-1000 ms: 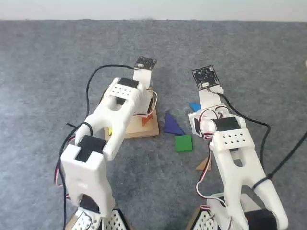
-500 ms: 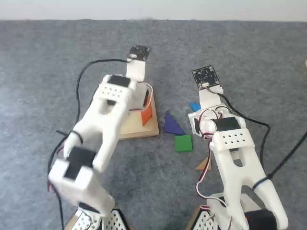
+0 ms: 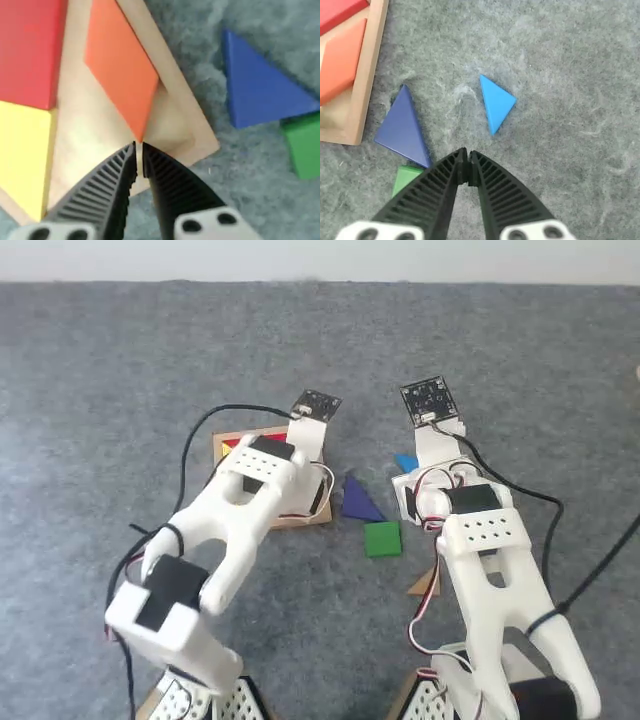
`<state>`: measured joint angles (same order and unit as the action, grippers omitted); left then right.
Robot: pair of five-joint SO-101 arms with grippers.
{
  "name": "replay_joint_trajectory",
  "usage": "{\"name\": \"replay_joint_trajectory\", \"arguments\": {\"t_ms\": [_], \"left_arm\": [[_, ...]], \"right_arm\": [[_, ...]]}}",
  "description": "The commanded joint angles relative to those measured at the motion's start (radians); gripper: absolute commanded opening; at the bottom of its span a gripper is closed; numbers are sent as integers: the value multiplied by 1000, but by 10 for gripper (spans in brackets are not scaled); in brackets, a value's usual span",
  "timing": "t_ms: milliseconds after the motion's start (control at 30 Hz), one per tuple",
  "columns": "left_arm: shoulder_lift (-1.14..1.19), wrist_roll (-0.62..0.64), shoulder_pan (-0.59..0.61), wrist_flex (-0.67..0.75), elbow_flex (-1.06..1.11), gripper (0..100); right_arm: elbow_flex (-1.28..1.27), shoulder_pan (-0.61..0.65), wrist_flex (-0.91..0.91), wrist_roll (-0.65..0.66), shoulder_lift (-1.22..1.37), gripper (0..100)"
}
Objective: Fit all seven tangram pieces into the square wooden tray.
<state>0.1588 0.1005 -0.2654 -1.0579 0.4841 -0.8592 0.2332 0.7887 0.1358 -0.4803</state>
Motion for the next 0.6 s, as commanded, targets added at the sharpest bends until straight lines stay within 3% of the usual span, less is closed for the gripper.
{"name": "replay_joint_trajectory", "arguments": {"t_ms": [0, 133, 567], "left_arm": [[31, 12, -14, -55, -96, 38], [58, 63, 3, -58, -139, 47], [204, 60, 5, -121, -329, 87]], "right_arm": [[6, -7, -18, 15, -44, 9], [6, -5, -18, 15, -44, 9], [6, -5, -19, 15, -44, 9]]}}
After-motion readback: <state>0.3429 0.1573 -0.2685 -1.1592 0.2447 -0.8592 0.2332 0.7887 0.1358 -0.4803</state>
